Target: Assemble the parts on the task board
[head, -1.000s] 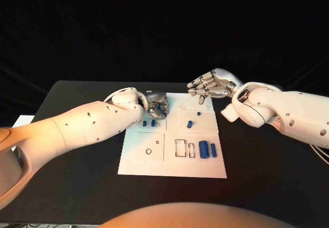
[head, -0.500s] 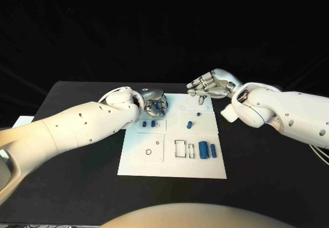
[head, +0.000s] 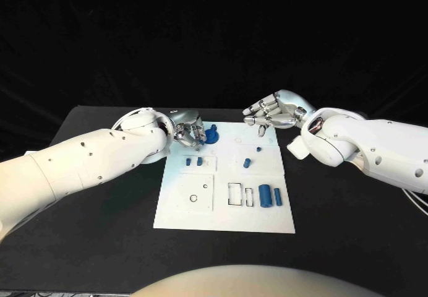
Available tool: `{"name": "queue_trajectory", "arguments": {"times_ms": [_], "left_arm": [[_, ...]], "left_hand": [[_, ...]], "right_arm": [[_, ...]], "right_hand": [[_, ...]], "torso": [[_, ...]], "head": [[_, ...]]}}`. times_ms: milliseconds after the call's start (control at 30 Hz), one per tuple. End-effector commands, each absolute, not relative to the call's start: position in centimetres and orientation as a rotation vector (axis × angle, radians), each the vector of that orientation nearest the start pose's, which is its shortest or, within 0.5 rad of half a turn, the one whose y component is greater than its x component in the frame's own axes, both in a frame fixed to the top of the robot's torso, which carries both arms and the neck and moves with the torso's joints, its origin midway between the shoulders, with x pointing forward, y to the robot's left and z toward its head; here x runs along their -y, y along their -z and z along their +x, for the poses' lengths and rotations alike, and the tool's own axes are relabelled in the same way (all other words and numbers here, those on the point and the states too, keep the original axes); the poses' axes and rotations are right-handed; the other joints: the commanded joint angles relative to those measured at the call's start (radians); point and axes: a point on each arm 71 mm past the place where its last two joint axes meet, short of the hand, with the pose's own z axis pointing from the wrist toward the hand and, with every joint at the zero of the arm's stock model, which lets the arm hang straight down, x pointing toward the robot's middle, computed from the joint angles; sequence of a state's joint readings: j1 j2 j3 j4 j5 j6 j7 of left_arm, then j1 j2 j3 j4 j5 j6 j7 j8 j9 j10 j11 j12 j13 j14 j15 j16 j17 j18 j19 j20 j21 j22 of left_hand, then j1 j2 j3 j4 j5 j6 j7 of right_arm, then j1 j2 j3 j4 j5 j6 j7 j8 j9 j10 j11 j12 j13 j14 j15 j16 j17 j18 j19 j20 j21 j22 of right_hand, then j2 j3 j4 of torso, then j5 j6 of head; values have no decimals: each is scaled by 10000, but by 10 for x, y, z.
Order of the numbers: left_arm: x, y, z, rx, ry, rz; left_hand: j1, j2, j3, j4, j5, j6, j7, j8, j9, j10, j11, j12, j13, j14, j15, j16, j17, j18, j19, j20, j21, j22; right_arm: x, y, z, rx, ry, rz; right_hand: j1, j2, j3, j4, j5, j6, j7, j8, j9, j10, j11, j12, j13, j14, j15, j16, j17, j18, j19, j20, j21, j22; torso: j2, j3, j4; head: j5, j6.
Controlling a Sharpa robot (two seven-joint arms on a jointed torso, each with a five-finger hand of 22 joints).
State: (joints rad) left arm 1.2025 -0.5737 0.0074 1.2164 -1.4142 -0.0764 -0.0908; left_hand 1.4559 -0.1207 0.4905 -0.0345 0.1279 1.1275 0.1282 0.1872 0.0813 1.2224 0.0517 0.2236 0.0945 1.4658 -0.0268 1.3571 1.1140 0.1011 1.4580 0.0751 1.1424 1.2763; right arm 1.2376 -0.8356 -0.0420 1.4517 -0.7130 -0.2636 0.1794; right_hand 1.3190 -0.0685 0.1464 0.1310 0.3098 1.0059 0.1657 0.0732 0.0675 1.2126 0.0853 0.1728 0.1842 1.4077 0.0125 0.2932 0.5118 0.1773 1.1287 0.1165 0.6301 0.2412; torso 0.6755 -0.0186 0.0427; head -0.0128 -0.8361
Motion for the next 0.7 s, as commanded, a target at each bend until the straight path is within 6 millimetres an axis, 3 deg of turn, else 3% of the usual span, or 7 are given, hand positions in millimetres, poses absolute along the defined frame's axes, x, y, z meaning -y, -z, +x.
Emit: {"name": "queue_trajectory", "arguments": {"times_ms": [33, 700], "left_arm": [[-148, 204, 538, -19252, 6361, 1769], [-156, 211, 538, -19725, 5848, 1938]], "left_hand": [[-125, 12, 56, 1, 49, 2, 56, -71, 7, 4, 68, -47, -1, 233, 26, -2, -28, -115, -30, -4, 3, 3], [-186, -11, 52, -1, 27, 12, 50, -95, 8, 13, 67, -84, 4, 221, 31, -16, -63, -111, -46, 3, -13, 2]], "right_arm": [[213, 169, 503, -16727, -11723, 4013], [213, 169, 503, -16731, -11731, 4009]], "right_hand": [[19, 44, 4, -3, 37, -17, 49, -50, 4, -22, 54, -49, -9, 34, 22, -58, 12, 59, 95, 9, -47, -10], [19, 44, 4, -3, 37, -17, 49, -50, 4, -22, 54, -49, -9, 34, 22, -58, 12, 59, 95, 9, -47, -10]], "torso": [[11, -3, -8], [18, -4, -14]], "head": [[-13, -12], [31, -57]]}}
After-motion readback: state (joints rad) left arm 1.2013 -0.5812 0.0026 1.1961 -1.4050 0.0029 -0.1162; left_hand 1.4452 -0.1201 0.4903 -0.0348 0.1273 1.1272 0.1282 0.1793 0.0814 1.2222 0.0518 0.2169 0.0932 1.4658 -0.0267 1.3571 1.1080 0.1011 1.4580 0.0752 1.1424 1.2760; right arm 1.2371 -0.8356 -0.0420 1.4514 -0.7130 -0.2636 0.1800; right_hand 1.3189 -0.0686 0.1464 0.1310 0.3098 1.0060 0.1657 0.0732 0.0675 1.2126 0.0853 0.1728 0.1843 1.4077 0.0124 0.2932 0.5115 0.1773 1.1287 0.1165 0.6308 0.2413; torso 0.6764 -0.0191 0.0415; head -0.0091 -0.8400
